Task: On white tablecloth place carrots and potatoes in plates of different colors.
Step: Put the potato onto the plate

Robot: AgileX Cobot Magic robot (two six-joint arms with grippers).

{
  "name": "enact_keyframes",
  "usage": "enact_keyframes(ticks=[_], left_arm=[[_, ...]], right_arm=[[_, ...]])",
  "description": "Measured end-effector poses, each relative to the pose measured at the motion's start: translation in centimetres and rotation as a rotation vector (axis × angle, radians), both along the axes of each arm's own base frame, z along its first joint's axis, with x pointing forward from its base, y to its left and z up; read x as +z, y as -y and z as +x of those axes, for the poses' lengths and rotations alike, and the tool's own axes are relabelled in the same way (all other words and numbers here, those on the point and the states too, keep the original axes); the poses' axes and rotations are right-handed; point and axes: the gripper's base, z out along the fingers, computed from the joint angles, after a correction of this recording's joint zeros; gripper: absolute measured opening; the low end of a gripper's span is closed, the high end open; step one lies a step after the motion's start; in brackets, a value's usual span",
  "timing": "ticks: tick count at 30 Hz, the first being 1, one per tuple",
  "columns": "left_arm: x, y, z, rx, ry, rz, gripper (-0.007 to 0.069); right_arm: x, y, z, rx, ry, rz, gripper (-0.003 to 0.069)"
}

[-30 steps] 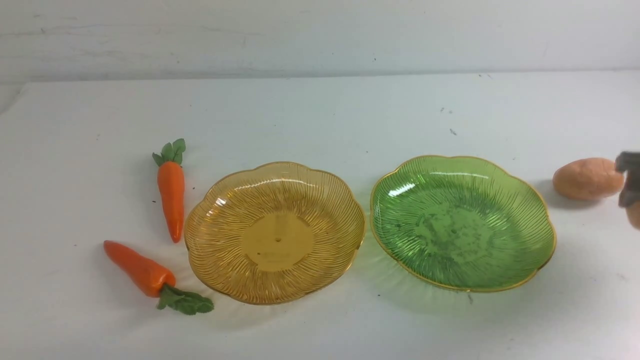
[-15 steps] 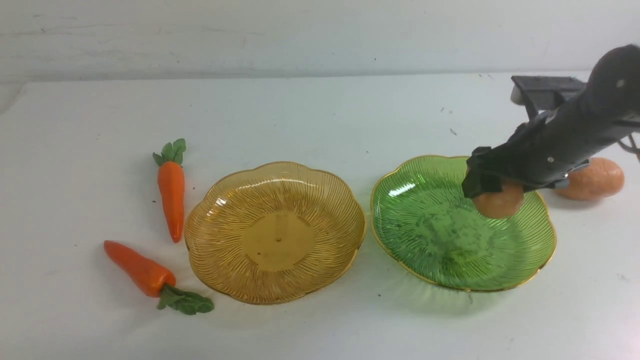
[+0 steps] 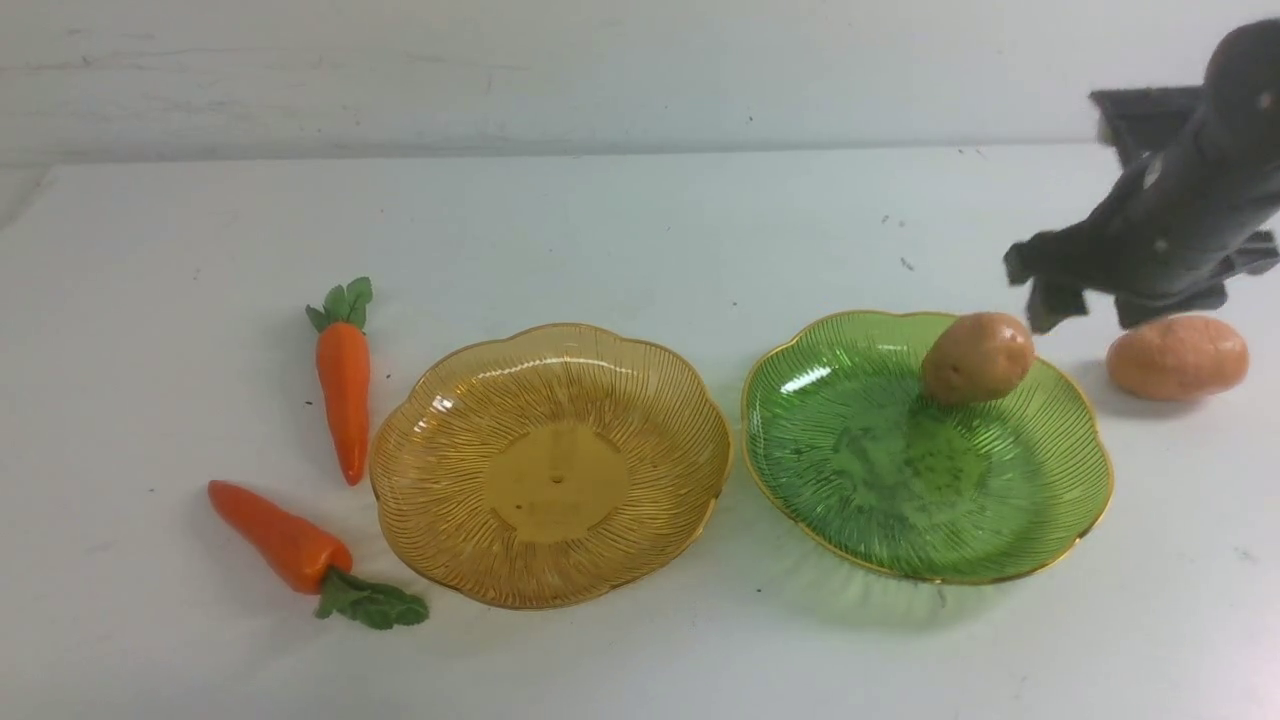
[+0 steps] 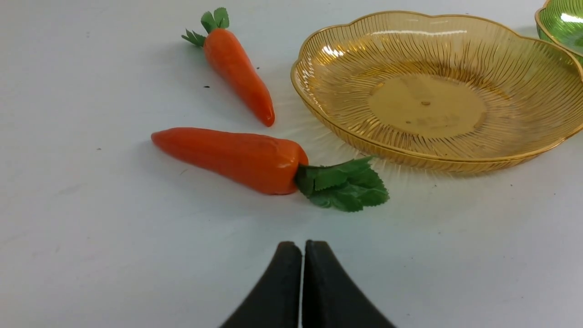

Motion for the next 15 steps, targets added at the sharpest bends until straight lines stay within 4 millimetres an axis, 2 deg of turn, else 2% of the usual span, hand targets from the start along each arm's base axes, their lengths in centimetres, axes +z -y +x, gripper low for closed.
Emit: enact_keyframes(ticks=[1, 4, 5, 8, 12, 13, 15], left_arm=[[0.0, 0.0, 0.0, 0.0, 0.0, 0.0, -0.0004], [0.0, 0.0, 0.0, 0.0, 0.0, 0.0, -0.0004], [0.0, 0.0, 0.0, 0.0, 0.0, 0.0, -0.0004], [0.0, 0.0, 0.0, 0.0, 0.0, 0.0, -0.0004], [0.0, 0.0, 0.0, 0.0, 0.0, 0.0, -0.0004], [0.0, 0.0, 0.0, 0.0, 0.0, 0.0, -0.0004], [0.0, 0.0, 0.0, 0.0, 0.0, 0.0, -0.0004]], right_arm=[[0.5, 1.0, 0.5, -0.069, 0.018, 0.012, 0.0431], [1.0, 5.7, 1.9, -0.336, 0.048, 0.068, 0.0085], [0.5, 7.2, 2.1, -0.424, 0.041, 0.09, 0.0032], [-0.9, 9.7, 2.6, -0.567, 0.031, 0.126, 0.0017], [-2.7, 10.6, 3.2, -0.651, 0.012, 0.151, 0.0102], [-2.8, 10.6, 3.2, -0.665, 0.014, 0.158, 0.0126], [-3.5, 10.7, 3.6, -0.705, 0.017, 0.18, 0.0251]])
